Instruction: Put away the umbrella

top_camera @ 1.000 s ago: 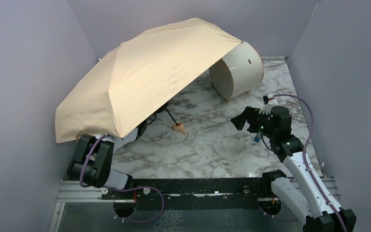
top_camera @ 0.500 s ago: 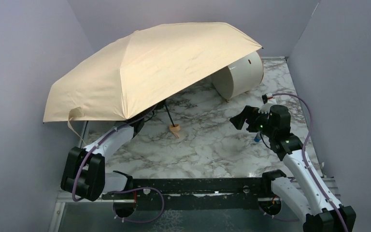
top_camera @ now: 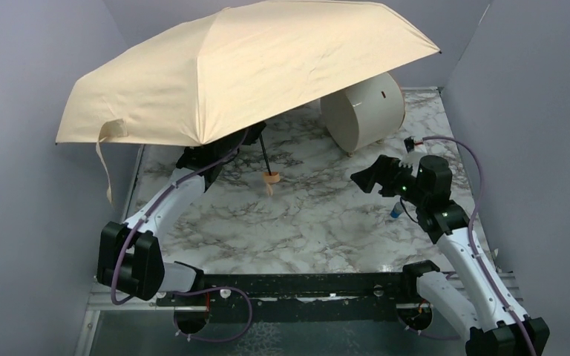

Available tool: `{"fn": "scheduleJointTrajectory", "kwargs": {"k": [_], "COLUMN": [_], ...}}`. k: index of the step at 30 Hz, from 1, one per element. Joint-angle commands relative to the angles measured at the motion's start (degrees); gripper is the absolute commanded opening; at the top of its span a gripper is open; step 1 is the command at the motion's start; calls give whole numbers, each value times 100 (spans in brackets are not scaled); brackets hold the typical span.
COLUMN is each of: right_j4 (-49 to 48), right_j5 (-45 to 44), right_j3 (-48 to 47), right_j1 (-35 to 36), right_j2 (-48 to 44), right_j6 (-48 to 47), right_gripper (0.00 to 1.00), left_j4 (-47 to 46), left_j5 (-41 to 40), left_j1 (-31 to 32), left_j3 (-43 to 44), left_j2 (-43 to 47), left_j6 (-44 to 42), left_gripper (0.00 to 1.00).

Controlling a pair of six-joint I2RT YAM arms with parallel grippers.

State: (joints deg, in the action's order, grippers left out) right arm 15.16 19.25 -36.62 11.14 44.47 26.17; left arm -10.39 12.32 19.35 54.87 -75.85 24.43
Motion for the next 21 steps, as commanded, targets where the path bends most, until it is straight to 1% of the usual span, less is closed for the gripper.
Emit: {"fn": "scheduleJointTrajectory", "kwargs": {"k": [1,5,8,9,11,14,19,21], "right_j4": [-427,-884,-1422,-1773,-2121,-2423,-3383,-4041], "right_j5": [643,1234,1578,1642,1776,2058,2140,1879], "right_j3": [-479,-725,-822,-839,-1003,-1453,-1815,-1697], "right_j1": [-32,-27,-29,-37,-30,-28,-32,-3], "right_j2": [6,71,131,183,390,864,1475,1603], "right_j6": [270,418,734,878,1038,1174,1682,1988], "right_gripper": [100,100,100,100,100,100,100,100], "left_j4": [-497,-523,-548,-551,-556,-686,-769,-830], "left_j5": [907,1534,1797,1844,1921,2122,2165,2175], "left_j1": [23,47,197,287,466,661,823,877], "left_j3": [880,1390,1699,1773,1918,2002,1881,1801], "left_j2": [-105,-312,-427,-456,-543,-664,-777,-790], "left_j6": [-436,-430,-493,-575,-734,-750,-746,-739], "left_gripper": [0,0,0,0,0,0,0,0]}}
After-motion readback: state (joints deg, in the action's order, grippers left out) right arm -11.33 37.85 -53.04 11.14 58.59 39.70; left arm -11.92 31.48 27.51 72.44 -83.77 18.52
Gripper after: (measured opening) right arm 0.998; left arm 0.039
